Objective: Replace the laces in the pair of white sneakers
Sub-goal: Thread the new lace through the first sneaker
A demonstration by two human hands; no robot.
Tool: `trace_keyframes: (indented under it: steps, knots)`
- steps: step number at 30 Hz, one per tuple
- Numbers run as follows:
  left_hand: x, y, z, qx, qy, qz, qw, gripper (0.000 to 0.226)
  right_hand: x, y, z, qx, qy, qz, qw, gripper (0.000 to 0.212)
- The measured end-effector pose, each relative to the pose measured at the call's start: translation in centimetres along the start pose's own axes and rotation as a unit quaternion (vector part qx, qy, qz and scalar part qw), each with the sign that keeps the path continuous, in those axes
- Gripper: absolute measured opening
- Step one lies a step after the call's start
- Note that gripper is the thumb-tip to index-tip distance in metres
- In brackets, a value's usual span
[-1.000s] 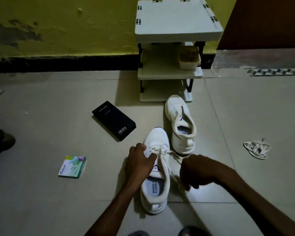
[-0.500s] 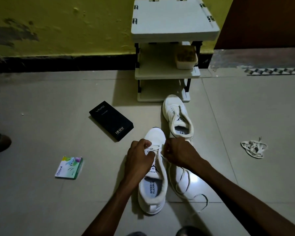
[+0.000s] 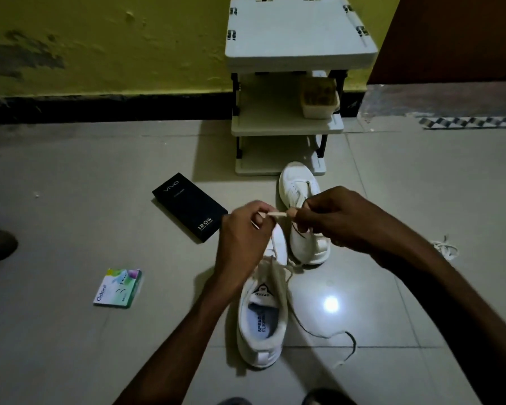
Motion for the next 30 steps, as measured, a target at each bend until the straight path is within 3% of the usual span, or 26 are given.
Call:
trace_keyframes:
  steps: [4,6,8,10,13,15,17,19,24,26,28,30]
  knots:
    - [3.3,-2.2,-2.4,-0.124,-0.088,-0.087,0.985,0.010,-0.2,0.6,-1.9,-0.175,-0.072,0.066,0.980,0.033]
    - [4.1,-2.4,-2.4,-0.172,-0.148,-0.085,0.970,0.009,-0.6,1.9,-3.6,-0.239,-0.077,0.145,0.957,0.027]
    - [4.0,-2.0,-1.9,-0.204,-0.209,-0.046,0.955,0.022,-1.1,3.0,-4.4,-0.207,-0.053,0.188,0.959,0.019]
    - [2.9,-1.4,-1.1,-0.210,-0.249,0.004,0.946,0.039,-1.2,3.6,-4.0,-0.127,-0.039,0.158,0.978,0.023]
    - [-0.3,-0.2,0.0,-0.177,-0.274,0.113,0.939,0.032,-0.7,3.4,-3.1,-0.033,-0.037,0.022,0.999,0.032]
    - [-2.7,0.6,0.5,-0.168,-0.272,0.230,0.919,0.025,-0.3,3.2,-3.1,0.031,-0.006,-0.051,0.998,0.033]
    - [-4.4,0.7,0.8,-0.167,-0.243,0.315,0.902,0.037,0.1,3.2,-3.7,0.111,0.049,-0.087,0.989,0.029]
    - [-4.9,0.2,1.1,-0.156,-0.219,0.305,0.914,0.040,0.5,3.4,-4.5,0.159,0.089,-0.106,0.977,0.028]
    - [-3.2,-1.4,2.8,-0.064,-0.163,0.170,0.970,0.033,1.2,4.0,-5.8,0.168,0.134,-0.104,0.971,0.030]
    - [-2.4,-2.0,2.9,-0.038,-0.133,0.133,0.981,0.030,1.4,4.3,-6.1,0.010,0.094,-0.096,0.991,0.031]
    - [-1.9,-2.6,2.6,-0.018,-0.104,0.112,0.988,0.025,1.1,4.3,-5.3,-0.158,0.004,-0.162,0.974,0.020]
    - [-1.9,-2.6,2.0,-0.027,-0.090,0.129,0.987,0.022,0.7,4.5,-4.2,-0.127,-0.090,-0.188,0.970,0.013]
Point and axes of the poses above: each hand's wrist, its own x-axis towards the middle knuckle, its own y-axis out of the palm, z = x × y, the point moved 3 cm from there along x, towards the middle knuckle, and after that the axes turned 14 degrees about -z, right-handed, at the moved point
